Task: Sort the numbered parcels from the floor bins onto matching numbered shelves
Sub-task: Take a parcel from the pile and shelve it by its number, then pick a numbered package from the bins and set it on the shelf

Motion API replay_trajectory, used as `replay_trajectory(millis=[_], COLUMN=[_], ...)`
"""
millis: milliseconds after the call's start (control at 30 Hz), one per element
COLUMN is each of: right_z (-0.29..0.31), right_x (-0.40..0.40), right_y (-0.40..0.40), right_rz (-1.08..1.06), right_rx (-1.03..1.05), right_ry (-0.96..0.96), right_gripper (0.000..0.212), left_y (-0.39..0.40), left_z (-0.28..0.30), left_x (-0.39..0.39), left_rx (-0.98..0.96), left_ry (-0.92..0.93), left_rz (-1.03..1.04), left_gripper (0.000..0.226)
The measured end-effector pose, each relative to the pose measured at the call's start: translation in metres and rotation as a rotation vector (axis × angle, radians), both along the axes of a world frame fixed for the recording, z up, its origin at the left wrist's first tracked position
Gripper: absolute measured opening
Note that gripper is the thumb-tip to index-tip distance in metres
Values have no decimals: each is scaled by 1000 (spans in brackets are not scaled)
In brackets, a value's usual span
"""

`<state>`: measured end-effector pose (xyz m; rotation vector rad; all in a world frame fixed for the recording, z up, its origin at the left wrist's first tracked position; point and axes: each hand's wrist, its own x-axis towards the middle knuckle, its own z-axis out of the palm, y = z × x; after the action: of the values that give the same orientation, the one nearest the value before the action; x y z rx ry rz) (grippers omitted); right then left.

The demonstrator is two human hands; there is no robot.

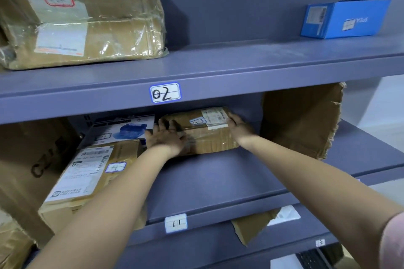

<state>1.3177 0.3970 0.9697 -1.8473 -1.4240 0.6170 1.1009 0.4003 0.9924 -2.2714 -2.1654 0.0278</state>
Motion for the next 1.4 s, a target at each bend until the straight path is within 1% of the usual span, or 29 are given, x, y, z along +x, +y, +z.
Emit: replay_trajectory(millis=[100,167,267,400,533,633,767,933,1167,1333,1400], right_z=[7,10,14,14,-4,-20,-42,-62,-93,-121,-130], right_x=[1,3,5,10,29,50,83,130,203,269,297], right_y=[-35,-59,-98,-165,-237,-284,-337,-393,-472,-521,-537], right_rz=[58,107,129,175,148,93,4,-94,-182,-240,-260], right_rx=[10,36,92,208,208,189,101,-29,-147,-236,-286], right_ry=[-223,-333,-345,-402,-605,-725,-830,-840,-868,-829,-804], right_gripper=[51,51,48,51,54,57,61,63,57,57,59], left_y=[-16,-31,-63,-112,-149,-178,-214,-241,-291,-323,-333], left_z=[5,8,10,4,-15,-26,-38,-55,-86,-119,-131], left_x=[5,14,29,48,68,94,138,199,295,371,401], left_rx=[110,145,151,260,394,445,444,361,256,118,105], left_ry=[-30,-54,-51,-32,-128,-191,-233,-184,-168,-179,-175], left_rz=[-37,-124,-259,-480,-715,-904,-1112,-1275,-1410,-1415,-1432], left_gripper=[68,63,51,45,40,51,53,60,59,56,58])
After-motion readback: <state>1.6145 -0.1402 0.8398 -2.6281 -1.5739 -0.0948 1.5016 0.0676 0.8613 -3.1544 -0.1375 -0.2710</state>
